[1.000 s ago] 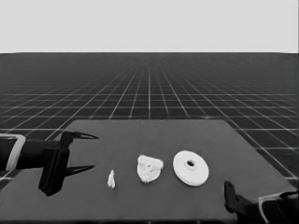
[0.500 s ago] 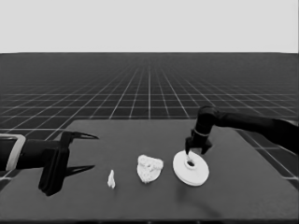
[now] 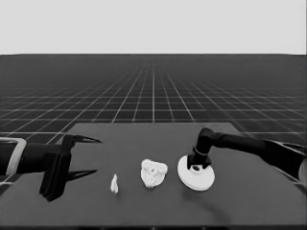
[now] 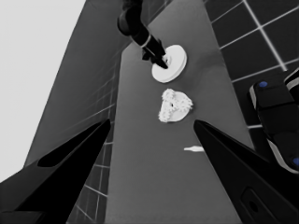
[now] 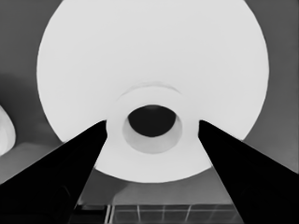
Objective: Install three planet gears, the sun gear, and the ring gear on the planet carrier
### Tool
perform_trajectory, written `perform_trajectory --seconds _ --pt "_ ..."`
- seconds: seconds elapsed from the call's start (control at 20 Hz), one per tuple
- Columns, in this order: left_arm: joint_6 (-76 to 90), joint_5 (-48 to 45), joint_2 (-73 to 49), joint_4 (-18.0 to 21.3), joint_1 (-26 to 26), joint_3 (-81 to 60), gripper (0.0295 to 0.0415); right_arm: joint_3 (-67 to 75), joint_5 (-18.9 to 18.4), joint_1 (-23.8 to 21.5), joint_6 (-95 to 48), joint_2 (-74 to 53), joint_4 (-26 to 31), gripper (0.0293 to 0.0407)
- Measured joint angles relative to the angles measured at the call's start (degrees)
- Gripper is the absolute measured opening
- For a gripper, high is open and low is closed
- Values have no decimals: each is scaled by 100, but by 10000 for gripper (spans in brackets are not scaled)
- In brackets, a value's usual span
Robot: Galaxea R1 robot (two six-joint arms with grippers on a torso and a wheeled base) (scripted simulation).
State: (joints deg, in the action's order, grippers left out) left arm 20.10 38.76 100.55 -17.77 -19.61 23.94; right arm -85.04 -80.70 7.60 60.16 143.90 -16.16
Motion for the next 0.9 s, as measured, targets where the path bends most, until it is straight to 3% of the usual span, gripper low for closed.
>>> perform_trajectory --seconds 0.05,0.5,0.55,0.65,0.9 --pt "0 0 0 0 0 0 385 -2 2 2 -1 1 -2 349" --pt "0 0 0 0 0 0 385 -4 2 1 -2 2 -2 348" --pt "0 0 0 0 0 0 385 379 -282 -369 161 -154 350 348" --pt "0 0 0 0 0 0 385 593 -513 -894 249 -240 750 348" --pt "0 0 0 0 0 0 385 619 -615 -1132 256 -251 961 348"
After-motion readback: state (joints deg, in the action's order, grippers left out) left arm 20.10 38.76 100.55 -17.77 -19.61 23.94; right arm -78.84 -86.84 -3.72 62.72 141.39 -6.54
